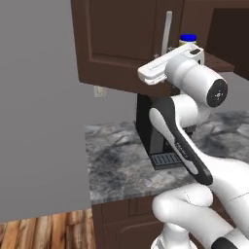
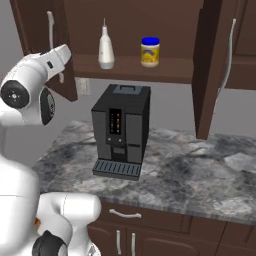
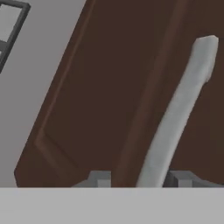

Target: Move the oil and vinegar bottle and mayonnaise from the cabinet to the dining counter.

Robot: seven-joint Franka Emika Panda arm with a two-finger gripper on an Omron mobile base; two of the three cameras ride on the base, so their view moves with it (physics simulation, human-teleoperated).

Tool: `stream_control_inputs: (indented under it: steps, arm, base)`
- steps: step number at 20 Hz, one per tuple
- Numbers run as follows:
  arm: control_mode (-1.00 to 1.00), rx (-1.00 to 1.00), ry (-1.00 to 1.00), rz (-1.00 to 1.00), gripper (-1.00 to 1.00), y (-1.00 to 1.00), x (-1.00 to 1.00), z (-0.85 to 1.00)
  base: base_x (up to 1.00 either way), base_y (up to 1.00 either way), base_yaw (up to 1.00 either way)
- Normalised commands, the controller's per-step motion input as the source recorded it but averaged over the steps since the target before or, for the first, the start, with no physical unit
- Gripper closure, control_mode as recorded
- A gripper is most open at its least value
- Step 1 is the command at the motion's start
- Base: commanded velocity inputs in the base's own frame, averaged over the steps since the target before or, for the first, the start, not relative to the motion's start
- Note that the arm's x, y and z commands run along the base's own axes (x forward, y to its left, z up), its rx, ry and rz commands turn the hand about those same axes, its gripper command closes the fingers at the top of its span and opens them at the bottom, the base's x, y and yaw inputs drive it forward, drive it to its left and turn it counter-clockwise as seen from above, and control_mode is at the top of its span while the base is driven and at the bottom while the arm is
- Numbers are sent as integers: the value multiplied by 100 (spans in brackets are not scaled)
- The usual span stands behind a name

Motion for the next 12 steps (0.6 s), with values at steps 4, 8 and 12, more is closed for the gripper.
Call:
stream_control_inputs:
  steps: [4,8,12]
  arm:
    - [-100,-13,0,0,100,100,-100,9]
    - [-100,-9,0,0,100,87,-92,4]
    - [-100,-2,-2,-1,-100,-16,-92,1]
  base:
    - [0,0,0]
    - [0,0,0]
    - [0,0,0]
